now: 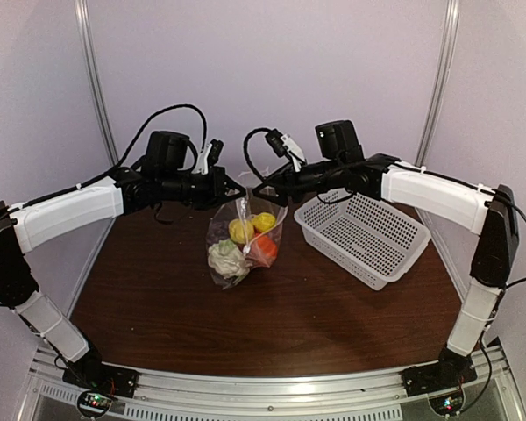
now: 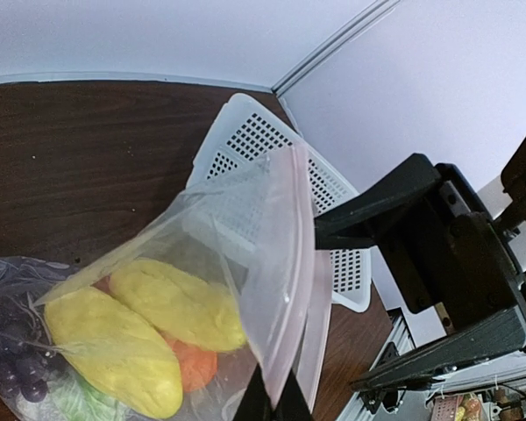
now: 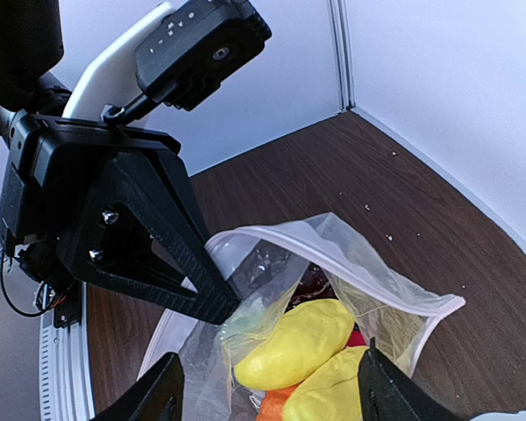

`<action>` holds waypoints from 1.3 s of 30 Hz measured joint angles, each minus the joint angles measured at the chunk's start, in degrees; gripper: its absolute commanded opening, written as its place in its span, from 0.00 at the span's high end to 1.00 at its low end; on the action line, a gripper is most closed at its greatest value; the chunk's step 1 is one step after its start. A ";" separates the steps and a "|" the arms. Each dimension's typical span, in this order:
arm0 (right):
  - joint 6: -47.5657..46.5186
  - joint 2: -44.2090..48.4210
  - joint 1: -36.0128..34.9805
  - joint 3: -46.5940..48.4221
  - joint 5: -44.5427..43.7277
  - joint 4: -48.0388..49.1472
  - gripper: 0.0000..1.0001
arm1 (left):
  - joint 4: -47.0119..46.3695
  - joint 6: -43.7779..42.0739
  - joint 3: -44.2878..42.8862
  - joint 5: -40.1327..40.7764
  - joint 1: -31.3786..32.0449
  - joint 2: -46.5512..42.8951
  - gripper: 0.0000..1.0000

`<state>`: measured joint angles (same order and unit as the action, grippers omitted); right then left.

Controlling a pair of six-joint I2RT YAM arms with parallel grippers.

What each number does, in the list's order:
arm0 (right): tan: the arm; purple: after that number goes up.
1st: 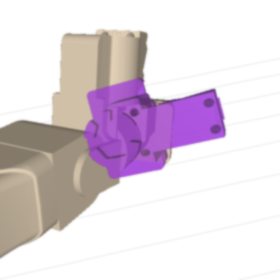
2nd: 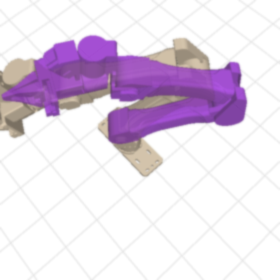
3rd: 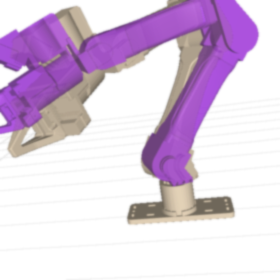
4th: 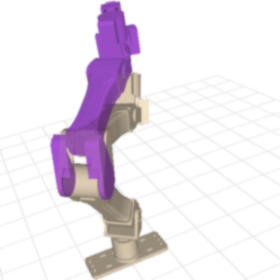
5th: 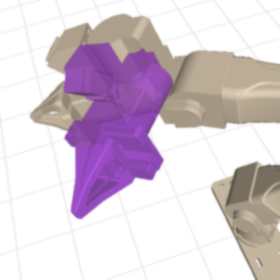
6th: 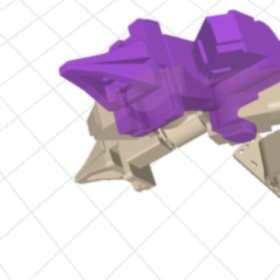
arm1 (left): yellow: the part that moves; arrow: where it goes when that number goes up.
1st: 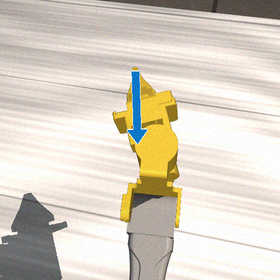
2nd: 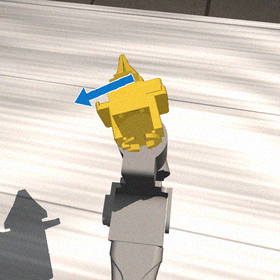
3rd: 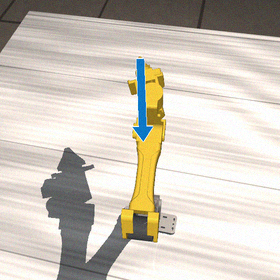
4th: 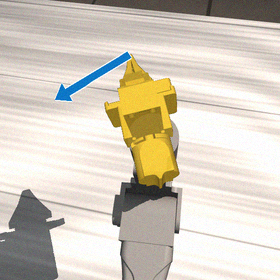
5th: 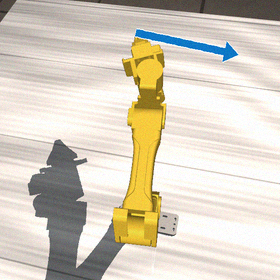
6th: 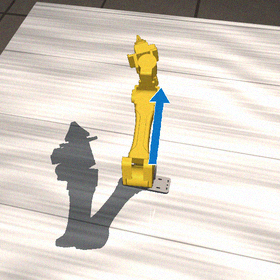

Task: Place the food in the zip-top bag and seal the zipper
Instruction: Place the fake fruit in the zipper food storage bag, then pass from the left arm to the right

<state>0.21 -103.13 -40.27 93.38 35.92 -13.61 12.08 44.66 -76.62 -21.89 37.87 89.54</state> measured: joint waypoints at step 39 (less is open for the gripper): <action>11.04 3.34 1.09 4.76 4.15 -20.70 1.00 | 2.58 -9.46 -6.40 -7.08 0.00 0.66 0.59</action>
<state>11.25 -99.79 -39.18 98.15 40.07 -34.30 14.66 35.20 -83.02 -28.97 37.87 90.19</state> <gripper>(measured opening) 0.006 0.306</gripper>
